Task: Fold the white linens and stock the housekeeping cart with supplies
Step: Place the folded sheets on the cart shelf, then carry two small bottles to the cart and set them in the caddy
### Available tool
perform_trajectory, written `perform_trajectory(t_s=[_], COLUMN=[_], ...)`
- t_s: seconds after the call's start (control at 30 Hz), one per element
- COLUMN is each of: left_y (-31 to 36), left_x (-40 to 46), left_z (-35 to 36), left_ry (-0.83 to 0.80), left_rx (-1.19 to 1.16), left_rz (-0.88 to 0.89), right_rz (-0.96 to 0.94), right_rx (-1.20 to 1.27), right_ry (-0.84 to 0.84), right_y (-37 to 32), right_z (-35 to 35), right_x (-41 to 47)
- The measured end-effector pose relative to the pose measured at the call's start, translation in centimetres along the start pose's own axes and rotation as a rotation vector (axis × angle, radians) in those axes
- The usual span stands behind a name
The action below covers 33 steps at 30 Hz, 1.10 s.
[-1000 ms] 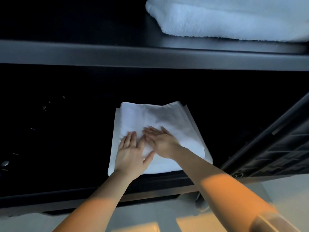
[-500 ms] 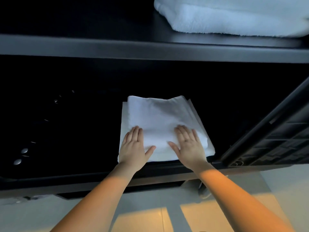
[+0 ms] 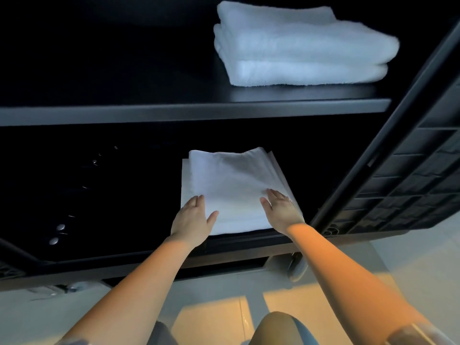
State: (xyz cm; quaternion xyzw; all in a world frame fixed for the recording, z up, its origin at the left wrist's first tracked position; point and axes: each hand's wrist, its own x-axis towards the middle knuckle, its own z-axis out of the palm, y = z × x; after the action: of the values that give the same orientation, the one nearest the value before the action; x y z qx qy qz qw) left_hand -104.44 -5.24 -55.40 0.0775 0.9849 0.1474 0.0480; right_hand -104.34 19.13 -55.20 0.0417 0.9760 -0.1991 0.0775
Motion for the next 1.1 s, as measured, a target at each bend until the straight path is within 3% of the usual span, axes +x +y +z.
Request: perform_trajectory(t_s=[0.27, 0.5, 0.7, 1.1], left_y=[5.4, 8.7, 10.1, 7.8], left_x=[-5.7, -15.1, -21.5, -34.2], left_z=[-11.6, -26.8, -38.4, -43.6], left_ry=[-0.114, 0.002, 0.164, 0.328], left_rx=[0.017, -0.122, -0.192, -0.145], left_rz=[-0.063, -0.106, -0.249, -0.681], right_rz=[0.045, 0.022, -0.061, -0.519], right_rx=[0.125, 0.232, 0.224, 0.074], right_ry=[-0.131, -0.139, -0.156, -0.191], right_y=[-8.2, -16.1, -22.8, -32.7], right_z=[-10.8, -22.0, -30.4, -33.6], right_x=[-7.3, -16.8, -22.2, -28.1])
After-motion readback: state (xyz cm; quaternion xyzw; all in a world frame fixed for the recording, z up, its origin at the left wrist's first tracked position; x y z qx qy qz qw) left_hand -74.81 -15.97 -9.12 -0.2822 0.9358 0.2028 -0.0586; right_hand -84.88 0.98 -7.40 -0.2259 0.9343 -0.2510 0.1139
